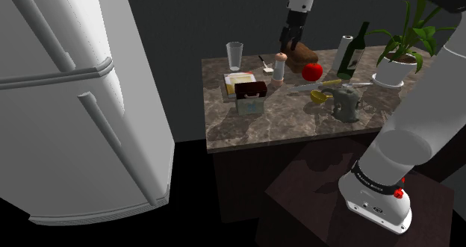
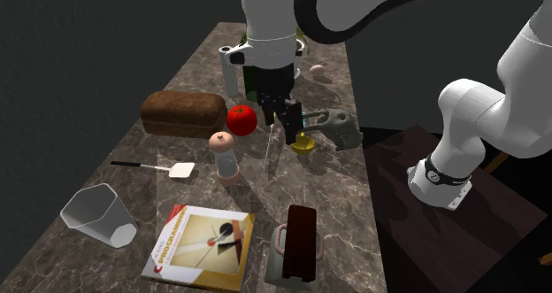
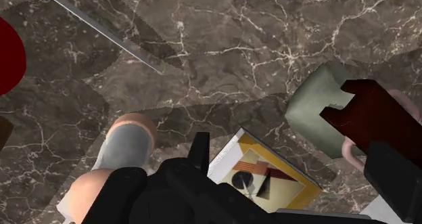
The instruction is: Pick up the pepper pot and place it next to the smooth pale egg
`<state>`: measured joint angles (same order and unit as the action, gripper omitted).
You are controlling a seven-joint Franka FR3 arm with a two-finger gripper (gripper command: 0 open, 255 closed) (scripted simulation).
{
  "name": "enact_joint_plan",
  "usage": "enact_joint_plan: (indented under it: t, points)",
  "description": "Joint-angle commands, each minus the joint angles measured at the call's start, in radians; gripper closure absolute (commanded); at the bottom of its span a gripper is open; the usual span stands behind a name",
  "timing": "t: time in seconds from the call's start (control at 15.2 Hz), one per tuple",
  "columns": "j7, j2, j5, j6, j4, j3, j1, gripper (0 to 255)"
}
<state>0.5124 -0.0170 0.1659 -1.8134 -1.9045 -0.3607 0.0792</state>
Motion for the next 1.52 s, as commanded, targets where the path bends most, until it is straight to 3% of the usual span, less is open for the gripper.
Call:
enact_joint_plan:
  t: [0.0,0.53,0.92,1.45]
  points:
    - [0.04,0.073,0.032,-0.001,0.061,-0.018,0.016,0]
    - [0.156,0.415,0.182,0.072,0.423,-0.038,0.13,0]
    - [0.173,0.703,0.273,0.192,0.813,-0.011,0.263,0]
    - [0.189,0.693,0.276,0.088,0.696,-0.007,0.234,0]
